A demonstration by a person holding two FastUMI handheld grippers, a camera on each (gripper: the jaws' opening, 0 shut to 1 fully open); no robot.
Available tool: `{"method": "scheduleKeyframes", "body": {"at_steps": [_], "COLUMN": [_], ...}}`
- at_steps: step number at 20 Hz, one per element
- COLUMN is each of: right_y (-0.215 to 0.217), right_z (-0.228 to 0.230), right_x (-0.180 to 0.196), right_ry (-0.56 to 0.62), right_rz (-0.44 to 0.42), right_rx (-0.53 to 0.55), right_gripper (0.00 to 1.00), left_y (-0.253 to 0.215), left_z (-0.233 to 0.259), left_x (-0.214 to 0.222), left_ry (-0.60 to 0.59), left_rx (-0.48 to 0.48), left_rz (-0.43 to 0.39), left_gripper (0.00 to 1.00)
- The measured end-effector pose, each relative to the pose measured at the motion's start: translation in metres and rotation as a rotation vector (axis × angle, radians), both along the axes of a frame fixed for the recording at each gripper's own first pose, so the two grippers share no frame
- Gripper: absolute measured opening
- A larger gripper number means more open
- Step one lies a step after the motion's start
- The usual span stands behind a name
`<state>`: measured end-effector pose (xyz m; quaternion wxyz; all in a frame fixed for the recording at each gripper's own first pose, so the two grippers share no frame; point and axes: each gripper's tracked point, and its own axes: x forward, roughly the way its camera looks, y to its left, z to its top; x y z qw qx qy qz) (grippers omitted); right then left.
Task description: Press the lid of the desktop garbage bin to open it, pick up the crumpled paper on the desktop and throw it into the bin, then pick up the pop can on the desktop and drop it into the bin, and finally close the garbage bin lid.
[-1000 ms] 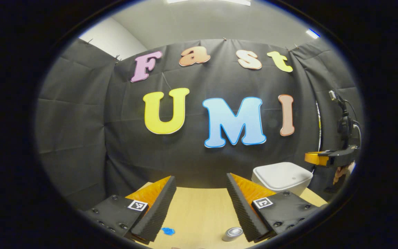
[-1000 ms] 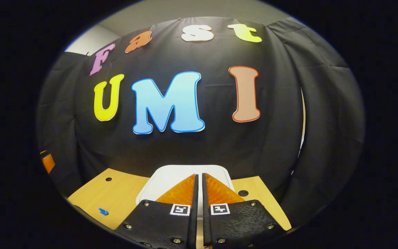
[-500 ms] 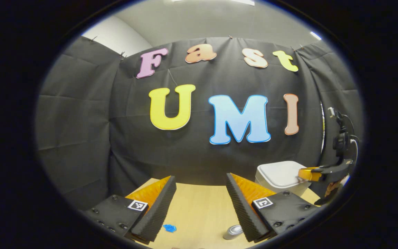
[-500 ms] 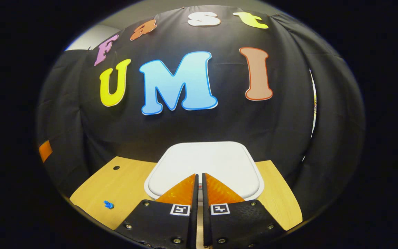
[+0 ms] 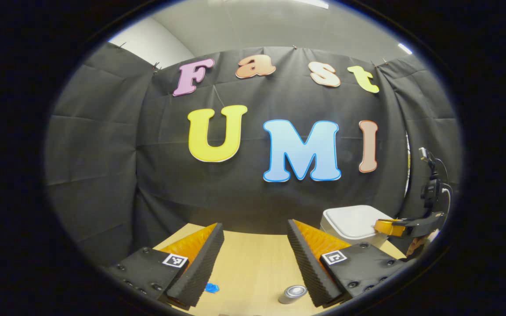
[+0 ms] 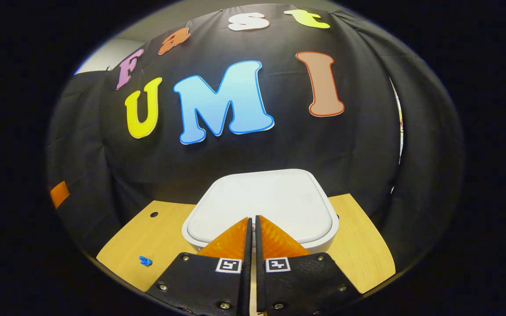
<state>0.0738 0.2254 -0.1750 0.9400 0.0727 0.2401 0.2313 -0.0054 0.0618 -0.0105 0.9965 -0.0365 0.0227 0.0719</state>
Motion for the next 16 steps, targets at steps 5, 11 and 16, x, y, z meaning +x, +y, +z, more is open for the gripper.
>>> {"method": "scheduleKeyframes", "body": {"at_steps": [5,11,16], "right_y": [-0.002,-0.009,-0.011], "right_z": [0.014,0.068,0.089], "right_x": [-0.003,-0.008,-0.016], "right_ry": [-0.036,-0.171,-0.207], "right_rz": [-0.017,-0.028,-0.034], "right_rx": [-0.005,-0.025,-0.013], "right_gripper": [0.04,0.04,0.04], "left_y": [0.003,0.006,0.009], "left_z": [-0.002,-0.001,-0.005], "left_x": [0.003,0.007,0.003], "left_ry": [0.003,-0.007,-0.006], "left_rx": [-0.011,-0.002,0.007], "left_rz": [-0.007,-0.019,-0.026], "left_gripper": [0.95,0.95,0.93]}}
